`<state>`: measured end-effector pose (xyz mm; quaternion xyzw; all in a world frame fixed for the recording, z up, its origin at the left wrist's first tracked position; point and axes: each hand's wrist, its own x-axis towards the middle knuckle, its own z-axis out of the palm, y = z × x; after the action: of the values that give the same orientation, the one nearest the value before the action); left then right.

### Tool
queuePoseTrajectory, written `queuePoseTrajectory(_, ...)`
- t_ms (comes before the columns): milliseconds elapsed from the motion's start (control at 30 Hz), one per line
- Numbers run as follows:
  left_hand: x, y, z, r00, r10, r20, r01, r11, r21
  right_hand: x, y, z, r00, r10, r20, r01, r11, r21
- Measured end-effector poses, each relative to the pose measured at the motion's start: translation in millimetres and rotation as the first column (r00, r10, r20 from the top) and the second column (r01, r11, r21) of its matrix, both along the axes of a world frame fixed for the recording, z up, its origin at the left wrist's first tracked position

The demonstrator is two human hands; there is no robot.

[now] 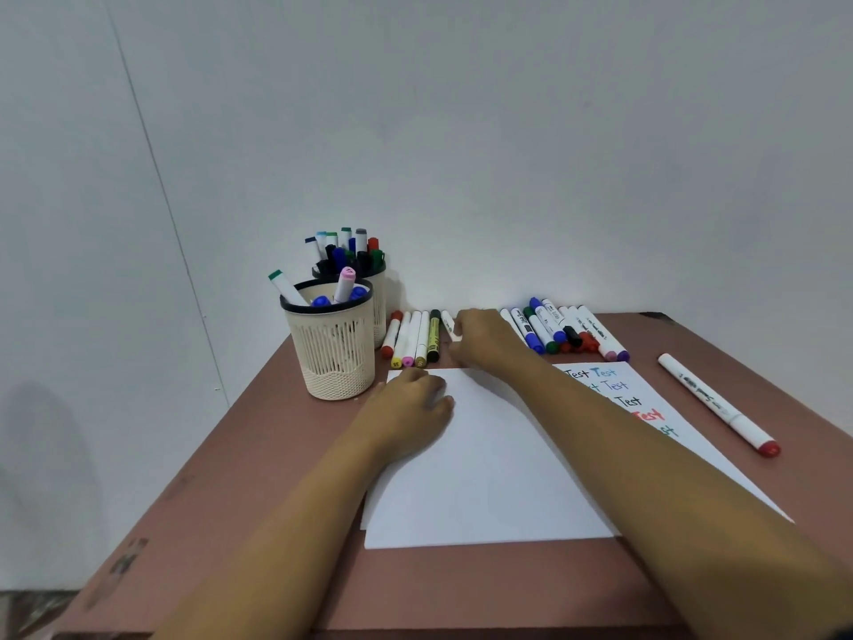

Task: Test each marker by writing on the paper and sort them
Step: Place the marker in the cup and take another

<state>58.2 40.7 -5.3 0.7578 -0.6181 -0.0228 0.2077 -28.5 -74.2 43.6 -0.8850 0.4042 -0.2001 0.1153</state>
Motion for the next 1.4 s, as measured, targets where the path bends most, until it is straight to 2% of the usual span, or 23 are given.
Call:
queuePoseTrajectory(100, -0.7, 0.8, 3.5, 1.000, -0.008, -0.018, 0.009, 1.000, 0.020, -15.1, -4.4, 5.0, 0.969, -0.122, 0.213, 0.127, 0.992, -0.008)
queuePoseTrajectory(200, -2.2, 2.6, 6.1, 0.999, -0.006, -0.044, 0.007, 1.000, 0.027, -38.9, -4.9, 7.2, 0.858, -0.155, 0.490, 0.145, 0.988, 0.058)
queuePoseTrajectory(300, -2.9, 5.1, 8.1, 0.998, -0.016, -0.056, 0.016, 1.000, 0.009, -66.2, 0.3, 6.9, 0.756, -0.194, 0.625, 0.141, 0.981, 0.135)
queuePoseTrajectory(367, -3.9, 7.0, 9.0, 0.998, -0.019, -0.056, 0.015, 0.997, -0.076, -84.0, 6.5, 4.3, 0.691, -0.217, 0.689, 0.103, 0.974, 0.203)
queuePoseTrajectory(500, -10.7, 12.2, 13.5, 1.000, -0.011, -0.027, 0.000, 0.925, -0.380, -115.3, 20.7, -3.7, 0.582, -0.203, 0.788, -0.065, 0.954, 0.294)
queuePoseTrajectory(567, -15.4, 13.8, 15.0, 0.999, -0.046, 0.016, 0.048, 0.889, -0.456, -126.5, 27.7, -6.5, 0.556, -0.196, 0.808, -0.110, 0.946, 0.305)
queuePoseTrajectory(700, -27.0, 18.5, 16.7, 0.988, -0.135, 0.081, 0.156, 0.908, -0.389, -134.7, 41.3, -11.1, 0.464, -0.189, 0.865, -0.238, 0.914, 0.327)
queuePoseTrajectory(833, -35.7, 20.7, 17.7, 0.983, -0.094, 0.157, 0.142, 0.934, -0.329, -131.7, 42.3, -18.7, 0.395, -0.240, 0.887, -0.323, 0.868, 0.378)
queuePoseTrajectory(900, -38.9, 22.6, 18.6, 0.983, -0.041, 0.177, 0.090, 0.956, -0.280, -130.4, 42.7, -18.7, 0.319, -0.293, 0.901, -0.404, 0.819, 0.409)
queuePoseTrajectory(967, -42.6, 24.1, 19.5, 0.979, 0.016, 0.205, 0.042, 0.960, -0.276, -128.4, 46.4, -17.6, 0.266, -0.343, 0.901, -0.532, 0.727, 0.434)
queuePoseTrajectory(1000, -43.8, 24.1, 19.7, 0.978, 0.030, 0.206, 0.032, 0.956, -0.293, -126.6, 49.6, -17.7, 0.291, -0.347, 0.892, -0.567, 0.688, 0.453)
queuePoseTrajectory(1067, -45.3, 23.6, 20.2, 0.984, 0.024, 0.175, 0.033, 0.947, -0.318, -121.4, 55.3, -19.7, 0.410, -0.318, 0.855, -0.574, 0.638, 0.513)
queuePoseTrajectory(1167, -47.8, 23.3, 20.2, 0.986, -0.072, 0.148, 0.116, 0.941, -0.319, -116.2, 62.7, -21.9, 0.538, -0.264, 0.801, -0.566, 0.591, 0.575)
queuePoseTrajectory(1233, -48.9, 24.2, 19.9, 0.982, -0.142, 0.125, 0.174, 0.939, -0.296, -115.3, 63.4, -22.2, 0.552, -0.248, 0.796, -0.564, 0.592, 0.576)
queuePoseTrajectory(1400, -50.0, 24.8, 19.5, 0.970, -0.241, 0.045, 0.243, 0.930, -0.276, -114.1, 62.1, -22.5, 0.522, -0.256, 0.814, -0.593, 0.577, 0.562)
